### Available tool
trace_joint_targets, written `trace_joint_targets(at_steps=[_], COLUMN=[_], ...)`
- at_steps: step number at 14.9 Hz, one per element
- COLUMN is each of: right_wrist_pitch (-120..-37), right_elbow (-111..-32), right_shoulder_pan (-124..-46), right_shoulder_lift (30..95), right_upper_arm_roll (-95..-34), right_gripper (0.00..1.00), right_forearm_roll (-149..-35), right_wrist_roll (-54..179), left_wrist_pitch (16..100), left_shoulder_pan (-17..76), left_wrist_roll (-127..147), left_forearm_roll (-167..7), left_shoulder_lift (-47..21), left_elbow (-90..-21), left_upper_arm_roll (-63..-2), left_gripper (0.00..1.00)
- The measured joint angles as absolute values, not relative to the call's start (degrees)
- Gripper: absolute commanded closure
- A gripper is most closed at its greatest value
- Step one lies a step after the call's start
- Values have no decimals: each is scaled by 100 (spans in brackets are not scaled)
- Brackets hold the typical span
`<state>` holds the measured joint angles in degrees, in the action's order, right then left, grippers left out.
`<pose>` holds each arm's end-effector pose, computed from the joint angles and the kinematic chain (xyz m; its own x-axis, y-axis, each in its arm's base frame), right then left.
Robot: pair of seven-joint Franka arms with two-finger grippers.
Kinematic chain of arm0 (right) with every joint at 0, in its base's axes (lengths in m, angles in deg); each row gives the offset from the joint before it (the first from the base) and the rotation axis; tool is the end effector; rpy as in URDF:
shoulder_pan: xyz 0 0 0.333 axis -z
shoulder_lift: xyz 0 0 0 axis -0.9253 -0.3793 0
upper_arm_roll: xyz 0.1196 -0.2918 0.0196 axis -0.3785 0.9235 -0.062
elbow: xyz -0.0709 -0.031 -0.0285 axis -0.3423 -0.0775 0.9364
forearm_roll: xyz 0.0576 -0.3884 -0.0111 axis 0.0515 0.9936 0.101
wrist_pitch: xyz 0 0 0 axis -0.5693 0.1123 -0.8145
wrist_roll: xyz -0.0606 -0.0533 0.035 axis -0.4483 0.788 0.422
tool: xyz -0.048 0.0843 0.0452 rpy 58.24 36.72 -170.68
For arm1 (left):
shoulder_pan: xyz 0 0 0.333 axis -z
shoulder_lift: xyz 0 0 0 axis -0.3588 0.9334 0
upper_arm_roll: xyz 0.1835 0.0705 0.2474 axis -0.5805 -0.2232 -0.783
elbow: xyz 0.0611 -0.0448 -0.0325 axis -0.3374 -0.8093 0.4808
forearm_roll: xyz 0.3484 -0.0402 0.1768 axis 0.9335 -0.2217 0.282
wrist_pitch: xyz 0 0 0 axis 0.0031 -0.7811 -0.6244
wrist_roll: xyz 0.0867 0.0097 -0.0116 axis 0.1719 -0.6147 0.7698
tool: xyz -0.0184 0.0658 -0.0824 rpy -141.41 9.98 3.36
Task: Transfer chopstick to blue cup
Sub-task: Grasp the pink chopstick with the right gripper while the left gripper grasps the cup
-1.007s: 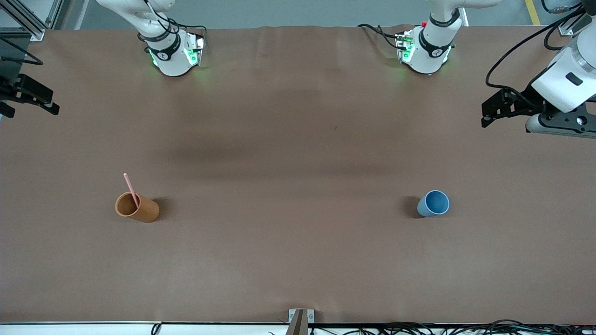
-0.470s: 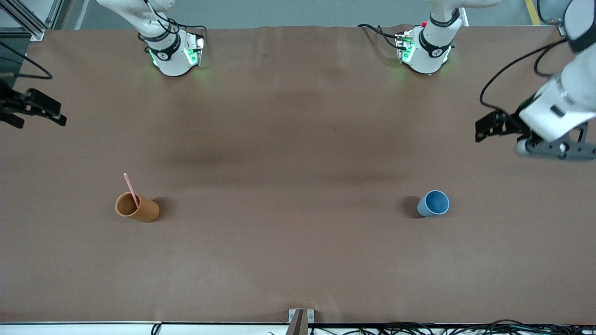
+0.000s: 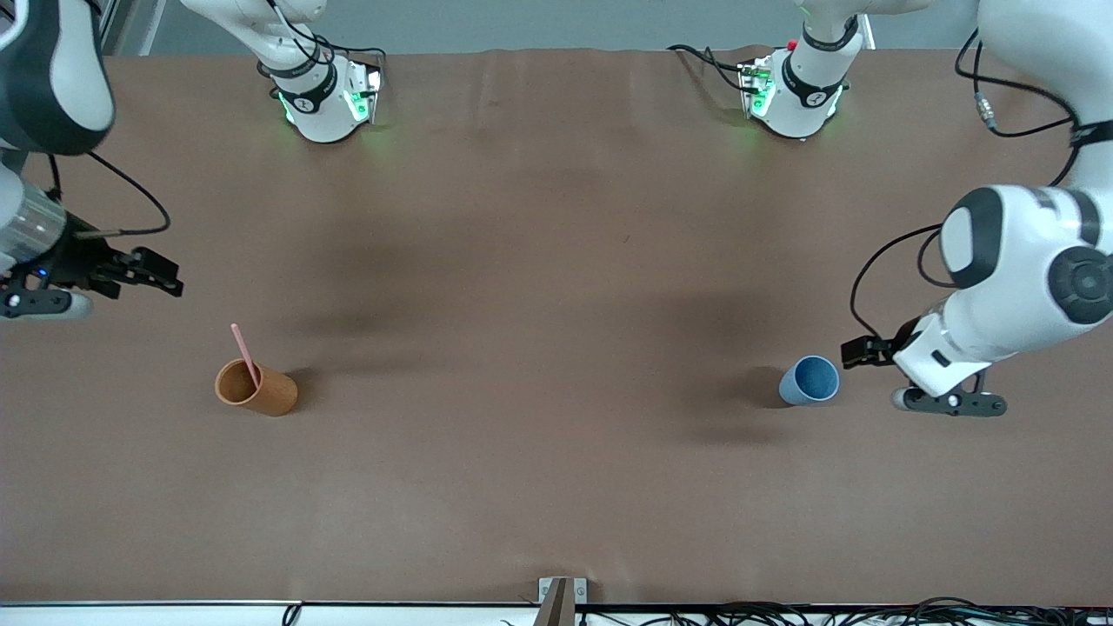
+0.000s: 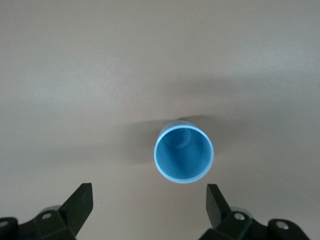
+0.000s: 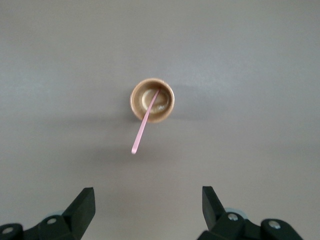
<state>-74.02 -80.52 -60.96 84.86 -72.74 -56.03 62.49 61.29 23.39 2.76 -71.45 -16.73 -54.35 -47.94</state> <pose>0.5710 -0.0363 0.4952 0.9995 0.0110 0.0305 0.0115 -0.9997 -0.0194 0.6515 -0.0555 0.3646 0.9954 -0.0960 -0.0028 -0.0959 -0.9950 0.0290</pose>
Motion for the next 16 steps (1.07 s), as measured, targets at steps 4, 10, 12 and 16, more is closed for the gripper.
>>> trace_joint_targets(at_steps=[4,10,12,16], right_wrist_pitch=[-8663,-9477,-9647,-10123], right_elbow=[-8997,-9540,-9571,-9734], right_shoulder_pan=[-6097,-6136,-6187,-6267], right_shoulder_lift=[8473,8374,8271,8038], right_upper_arm_roll=[-7287,-7324,-7339,-7349], right_gripper=[15,30,34,43], right_forearm_roll=[-5603,-5748,-5812,-5818], right_wrist_roll=[6249,6249,6249,6251], left_wrist_pitch=[7198,7365,7483,7689], left_shoulder_pan=[2339,2339,2339,2341], left_wrist_roll=[281,326,384,502], left_forearm_roll=[-7145,-7145,-7145,-7146], left_shoulder_lift=[-1428,-1104,-1013,-886], left_elbow=[-6126,-6168,-6169,-6170], left_upper_arm_roll=[-4793,-4790,-4790,-4781], left_gripper=[0,26,67,98])
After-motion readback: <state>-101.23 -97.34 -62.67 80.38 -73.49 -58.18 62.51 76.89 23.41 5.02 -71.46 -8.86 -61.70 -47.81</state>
